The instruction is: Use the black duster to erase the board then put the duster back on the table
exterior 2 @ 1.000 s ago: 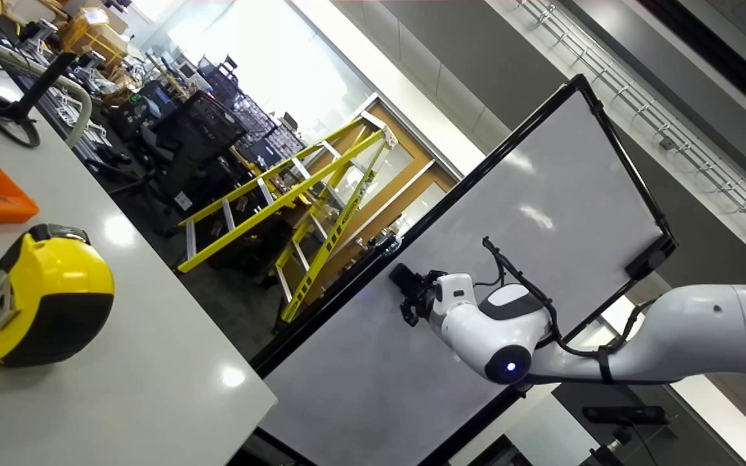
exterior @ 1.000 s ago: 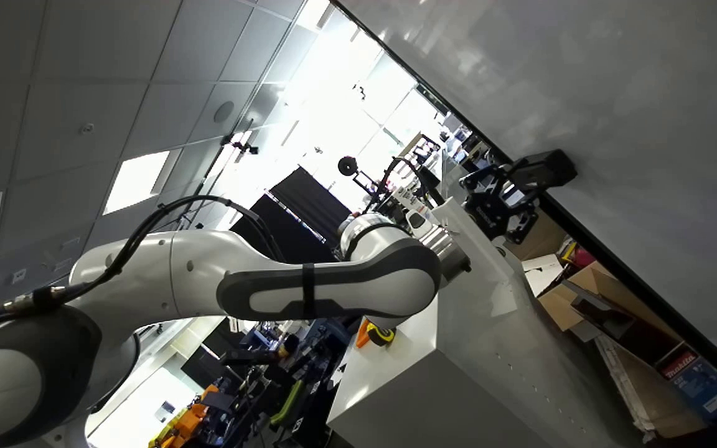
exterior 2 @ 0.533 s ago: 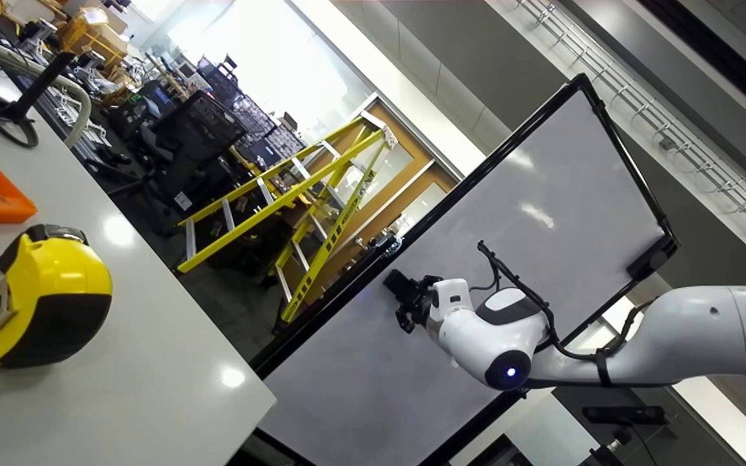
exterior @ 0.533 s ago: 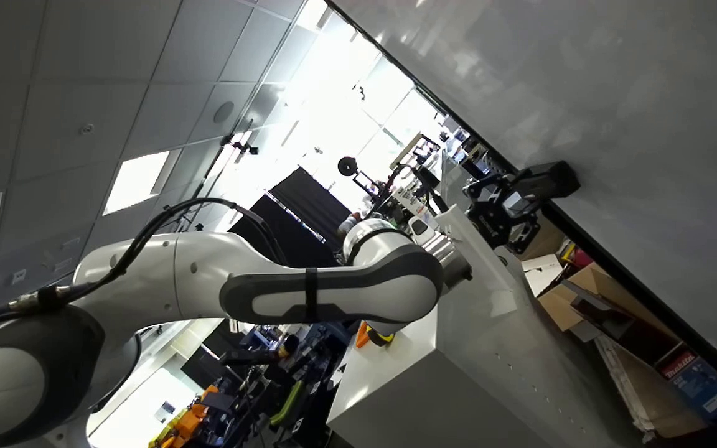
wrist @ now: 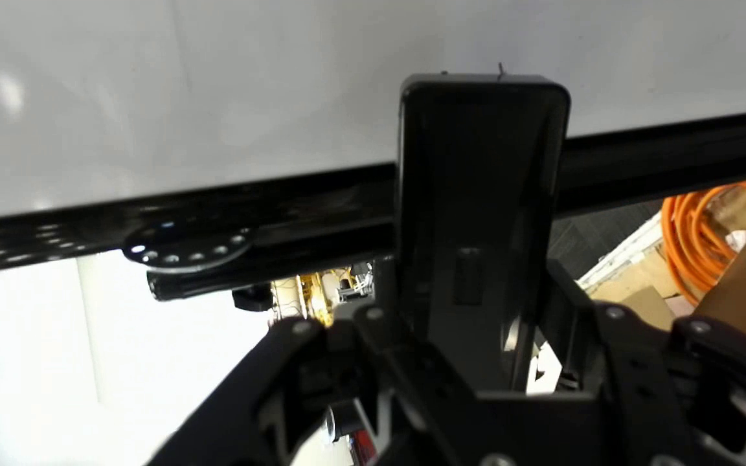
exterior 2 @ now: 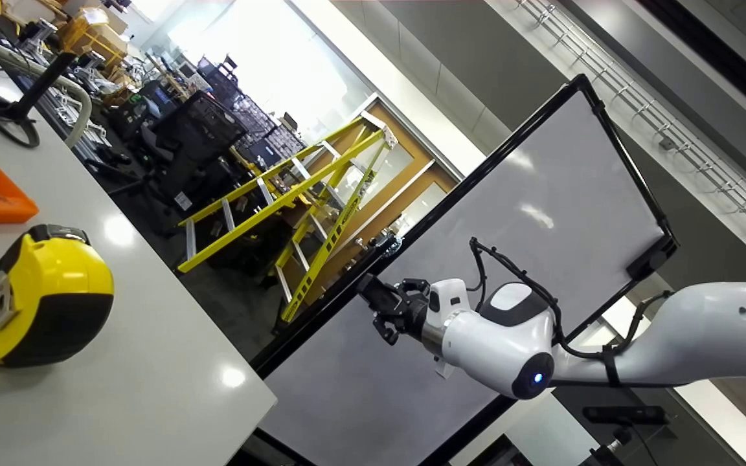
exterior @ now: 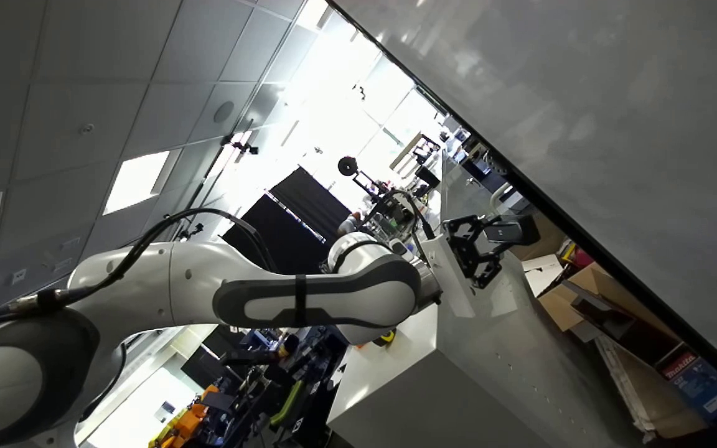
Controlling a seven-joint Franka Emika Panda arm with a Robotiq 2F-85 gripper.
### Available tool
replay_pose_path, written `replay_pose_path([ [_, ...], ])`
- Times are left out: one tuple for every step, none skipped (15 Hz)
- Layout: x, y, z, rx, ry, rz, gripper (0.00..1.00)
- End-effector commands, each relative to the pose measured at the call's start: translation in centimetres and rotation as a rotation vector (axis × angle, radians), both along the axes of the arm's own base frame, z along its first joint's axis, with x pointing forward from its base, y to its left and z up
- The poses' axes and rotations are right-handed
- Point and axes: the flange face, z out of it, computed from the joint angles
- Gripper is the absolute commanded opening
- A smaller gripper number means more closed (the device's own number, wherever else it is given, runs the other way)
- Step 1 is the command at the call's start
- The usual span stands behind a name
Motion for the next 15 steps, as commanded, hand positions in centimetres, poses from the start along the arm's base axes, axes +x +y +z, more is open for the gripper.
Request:
replay_pose_path([
  [-2.5, -0.5, 2.6, 0.069, 0.014, -0.018, 0.29],
  [-2.8, -0.5, 3.5, 0.084, 0.016, -0.023, 0.29],
  [-3.2, -0.6, 4.2, 0.110, 0.026, -0.035, 0.29],
  [-3.5, -0.6, 5.1, 0.142, 0.028, -0.058, 0.29],
  [-3.8, -0.7, 5.9, 0.172, 0.029, -0.076, 0.29],
  [-4.0, -0.6, 6.6, 0.199, 0.031, -0.091, 0.29],
  [-4.2, -0.4, 7.3, 0.222, 0.029, -0.105, 0.29],
  [-4.4, -0.2, 7.8, 0.244, 0.033, -0.111, 0.29],
  [-4.5, 0.1, 8.3, 0.262, 0.034, -0.121, 0.29],
  [-4.6, 0.3, 8.6, 0.278, 0.039, -0.128, 0.29],
  [-4.6, 0.5, 8.8, 0.295, 0.047, -0.137, 0.29],
  [-4.6, 0.7, 9.0, 0.309, 0.056, -0.147, 0.29],
  [-4.6, 0.9, 9.0, 0.332, 0.077, -0.151, 0.29],
  [-4.6, 1.2, 9.1, 0.354, 0.094, -0.153, 0.29],
  [-4.7, 1.5, 9.0, 0.372, 0.113, -0.154, 0.29],
])
